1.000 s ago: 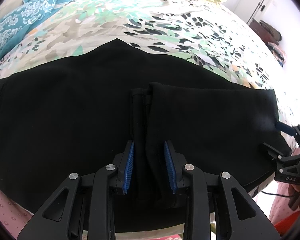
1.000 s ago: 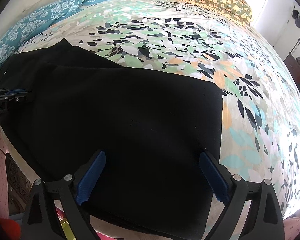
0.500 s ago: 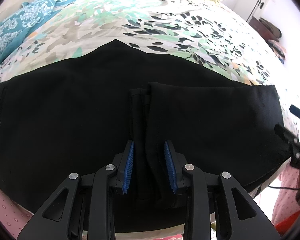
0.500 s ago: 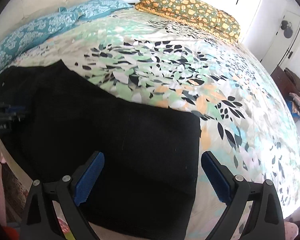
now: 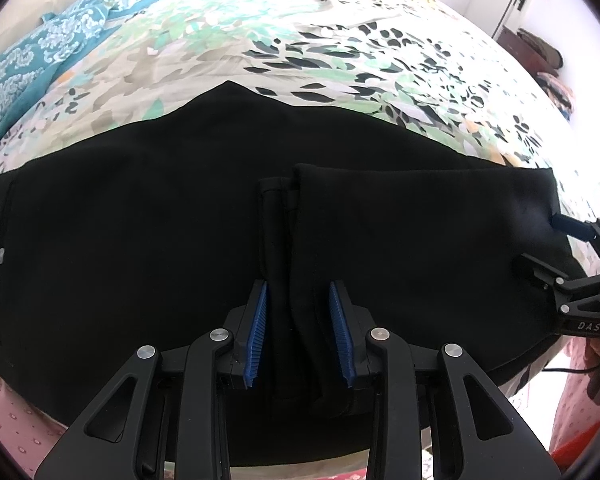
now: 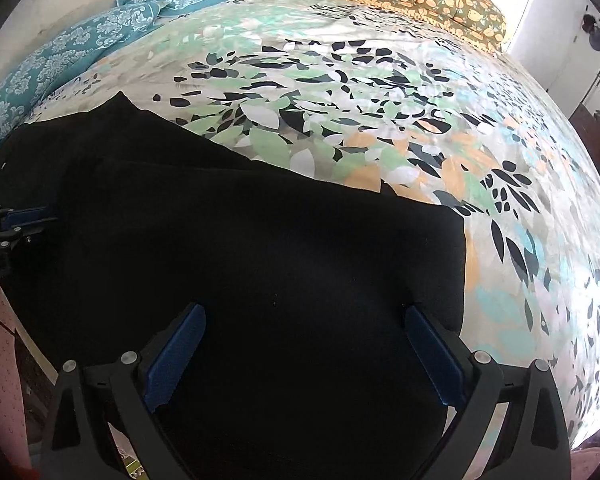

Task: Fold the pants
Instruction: 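Hold the folded trousers pinched with the left gripper, right gripper open above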

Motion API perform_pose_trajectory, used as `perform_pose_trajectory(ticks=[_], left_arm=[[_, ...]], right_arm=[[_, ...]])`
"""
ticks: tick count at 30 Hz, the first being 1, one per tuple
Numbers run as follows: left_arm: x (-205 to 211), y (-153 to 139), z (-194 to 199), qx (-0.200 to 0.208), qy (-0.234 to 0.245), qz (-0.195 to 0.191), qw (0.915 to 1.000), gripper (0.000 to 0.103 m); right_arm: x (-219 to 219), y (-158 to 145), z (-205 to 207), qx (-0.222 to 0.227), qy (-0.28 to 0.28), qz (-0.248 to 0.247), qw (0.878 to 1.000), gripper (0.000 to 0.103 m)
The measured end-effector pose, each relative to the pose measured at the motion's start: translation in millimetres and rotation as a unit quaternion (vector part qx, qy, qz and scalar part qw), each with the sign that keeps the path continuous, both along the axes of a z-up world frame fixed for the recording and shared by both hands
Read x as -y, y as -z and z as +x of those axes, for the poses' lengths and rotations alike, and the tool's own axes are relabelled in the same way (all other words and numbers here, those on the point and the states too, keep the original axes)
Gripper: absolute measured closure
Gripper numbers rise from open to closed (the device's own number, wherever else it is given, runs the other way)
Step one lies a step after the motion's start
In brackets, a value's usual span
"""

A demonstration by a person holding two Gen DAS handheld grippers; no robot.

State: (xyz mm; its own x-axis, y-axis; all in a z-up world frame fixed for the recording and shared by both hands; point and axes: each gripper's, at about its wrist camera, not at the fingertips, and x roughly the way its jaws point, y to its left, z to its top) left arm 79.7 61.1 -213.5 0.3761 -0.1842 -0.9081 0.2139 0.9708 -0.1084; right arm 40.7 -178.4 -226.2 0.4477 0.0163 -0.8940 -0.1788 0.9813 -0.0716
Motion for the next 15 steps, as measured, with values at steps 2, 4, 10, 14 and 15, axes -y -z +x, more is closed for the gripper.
perform_pose_trajectory(ticks=[2,4,10,14,15], left_arm=[[0.2,-0.1,0.0,0.0,0.0,0.0,1.0,0.071],[0.4,-0.1,-0.2,0.0,0.0,0.0,1.0,0.071],[0.9,-0.2,-0.3,0.0,0.0,0.0,1.0,0.071],[1.1,-0.1,-0.4,0.0,0.0,0.0,1.0,0.071],[1.1,-0.1,-0.5,0.0,0.0,0.001,1.0,0.071]], right_arm=[[-0.2,0.7,0.9,-0.001,0.0,-0.002,1.0,0.002],[-0.5,0.6,1.3,-0.001,0.001,-0.003,1.0,0.002],[-0.5,1.0,1.8,-0.001,0.002,-0.007,1.0,0.001],[-0.3,1.1,2.0,-0.001,0.002,-0.007,1.0,0.0],[-0.1,1.1,2.1,-0.001,0.002,-0.007,1.0,0.0]])
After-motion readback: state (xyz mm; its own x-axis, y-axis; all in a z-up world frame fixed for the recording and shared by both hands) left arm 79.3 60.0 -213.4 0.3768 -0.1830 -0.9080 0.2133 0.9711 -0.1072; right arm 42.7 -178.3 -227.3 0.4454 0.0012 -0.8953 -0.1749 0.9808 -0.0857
